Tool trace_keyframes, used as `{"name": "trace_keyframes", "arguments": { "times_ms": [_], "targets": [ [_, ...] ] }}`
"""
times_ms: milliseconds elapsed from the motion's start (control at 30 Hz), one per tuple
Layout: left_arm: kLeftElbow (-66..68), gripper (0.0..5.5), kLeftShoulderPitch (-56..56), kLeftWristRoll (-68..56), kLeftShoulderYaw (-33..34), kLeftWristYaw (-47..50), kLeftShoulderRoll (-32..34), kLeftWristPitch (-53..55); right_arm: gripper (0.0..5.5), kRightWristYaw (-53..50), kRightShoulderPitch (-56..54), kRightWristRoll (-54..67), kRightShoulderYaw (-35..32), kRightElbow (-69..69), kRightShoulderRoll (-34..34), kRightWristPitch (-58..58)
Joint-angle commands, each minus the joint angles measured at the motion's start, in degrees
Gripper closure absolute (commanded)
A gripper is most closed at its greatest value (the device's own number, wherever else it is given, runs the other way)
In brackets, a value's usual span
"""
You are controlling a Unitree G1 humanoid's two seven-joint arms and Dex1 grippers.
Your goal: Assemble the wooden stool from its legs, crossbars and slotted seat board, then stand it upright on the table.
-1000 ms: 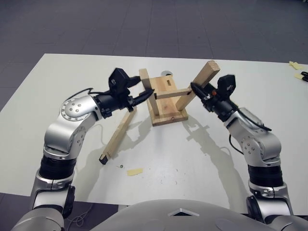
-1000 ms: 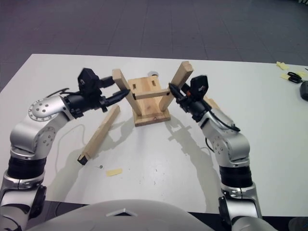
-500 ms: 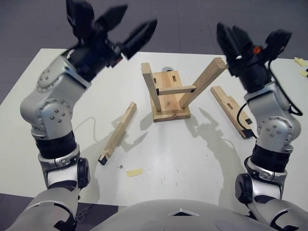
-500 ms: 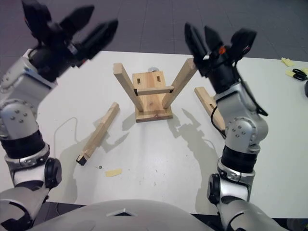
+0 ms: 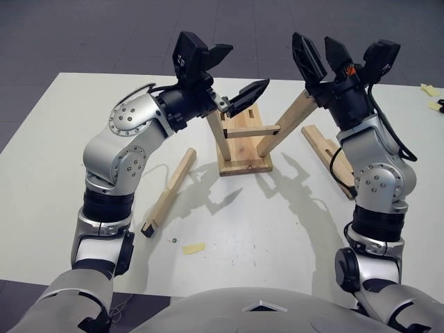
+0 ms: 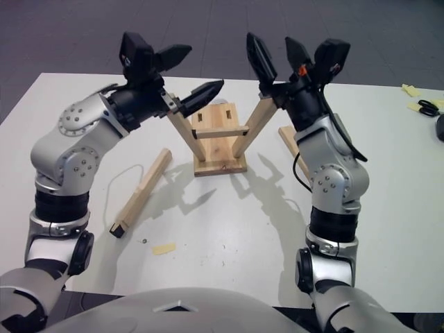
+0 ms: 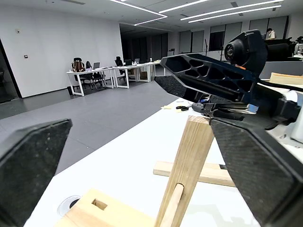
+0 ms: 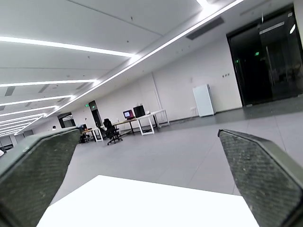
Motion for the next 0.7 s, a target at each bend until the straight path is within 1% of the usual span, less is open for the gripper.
{"name": "trace_keyframes", "arguments": {
  "times_ms": [33, 133, 233, 300, 367, 433, 500, 600, 700],
  "targets": [
    [2.2, 0.10, 2.8, 0.9, 0.2, 1.7, -1.8, 2.6, 0.13, -2.1, 8.3, -0.6, 2.3, 1.8, 3.5, 3.6],
    [2.0, 0.10, 1.5, -2.0, 3.1, 3.4, -4.5, 3.6, 0.13, -3.8, 7.3, 1.9, 0.9, -0.8, 5.8, 2.3],
    [0.8, 0.10, -1.0, -6.7, 6.3, 5.9, -8.2, 5.3, 0.13, -5.7, 4.0, 5.3, -0.5, -3.8, 7.9, 1.0],
    [0.5, 0.10, -4.3, -11.5, 10.0, 9.0, -11.3, 6.2, 0.13, -6.9, 1.7, 6.5, -0.5, -6.0, 8.9, 0.1],
    [0.8, 0.10, -7.7, -16.0, 14.1, 12.4, -13.1, 6.6, 0.13, -7.3, 0.1, 6.7, -0.3, -7.9, 8.6, -0.2],
    [2.1, 0.10, -11.1, -19.2, 18.1, 15.4, -13.1, 6.4, 0.13, -7.5, 0.1, 5.5, -0.5, -9.3, 7.2, -0.2],
    [3.8, 0.10, -12.7, -18.4, 20.5, 17.0, -11.4, 5.6, 0.13, -7.6, 2.4, 4.3, -0.9, -10.2, 5.7, 0.5],
    [6.1, 0.10, -12.0, -15.3, 22.6, 18.5, -8.6, 4.4, 0.13, -7.1, 8.4, 3.0, -0.6, -12.3, 3.3, 2.4],
    [6.6, 0.10, -9.0, -13.3, 24.2, 19.6, -6.6, 3.9, 0.13, -6.1, 15.1, 2.8, 1.7, -15.3, 0.9, 6.2]
  ]
}}
